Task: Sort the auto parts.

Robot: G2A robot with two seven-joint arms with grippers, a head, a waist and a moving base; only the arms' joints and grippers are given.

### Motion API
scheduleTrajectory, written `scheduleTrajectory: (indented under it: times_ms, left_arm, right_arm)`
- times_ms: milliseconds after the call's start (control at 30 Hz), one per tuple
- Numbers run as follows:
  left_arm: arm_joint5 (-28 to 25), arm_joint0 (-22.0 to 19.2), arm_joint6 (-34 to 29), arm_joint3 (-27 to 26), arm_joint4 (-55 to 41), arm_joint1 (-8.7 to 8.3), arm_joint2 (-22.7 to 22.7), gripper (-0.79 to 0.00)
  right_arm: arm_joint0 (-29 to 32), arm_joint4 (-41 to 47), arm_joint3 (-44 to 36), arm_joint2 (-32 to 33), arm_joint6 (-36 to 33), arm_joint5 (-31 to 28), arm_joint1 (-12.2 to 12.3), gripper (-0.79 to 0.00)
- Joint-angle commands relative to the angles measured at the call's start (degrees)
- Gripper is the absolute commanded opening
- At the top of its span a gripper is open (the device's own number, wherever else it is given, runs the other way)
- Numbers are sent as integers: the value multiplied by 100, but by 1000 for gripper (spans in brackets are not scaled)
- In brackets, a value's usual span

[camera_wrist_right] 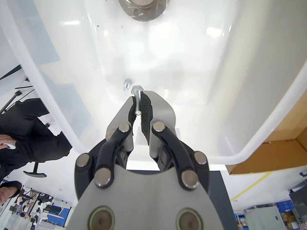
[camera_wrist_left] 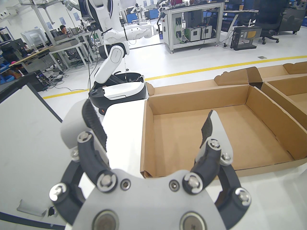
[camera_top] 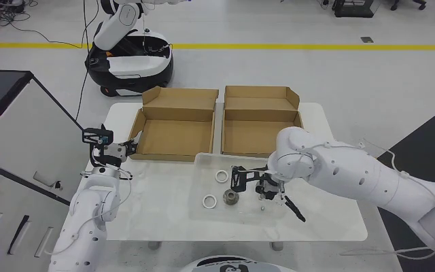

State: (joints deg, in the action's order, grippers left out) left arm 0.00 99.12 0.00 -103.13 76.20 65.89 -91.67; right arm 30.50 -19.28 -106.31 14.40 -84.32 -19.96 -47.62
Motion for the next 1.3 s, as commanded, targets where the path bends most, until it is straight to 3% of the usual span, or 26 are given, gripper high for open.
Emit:
scheduleTrajectory:
  times_ms: [0,367,733,933,1200,1267]
  left_arm:
    - [0,0,0,0,0,0,0,0]
    - [0,0,0,0,0,0,0,0]
    - [0,0,0,0,0,0,0,0]
    - [0,0,0,0,0,0,0,0]
    - [0,0,0,0,0,0,0,0]
    - [0,0,0,0,0,0,0,0]
  right_arm:
    - [-5,92,-85,101,42,-42,84,-785]
    - [40,547,-349,728,388,-388,659,-785]
    - [406,1105,-109,1431,1137,-1137,1424,-785]
    - [617,1575,232,1445,2007,-2009,1793,-785]
    - [498,1571,860,985,3792,-3794,2154,-785]
    - [407,1725,818,897,3804,-3804,2196,-785]
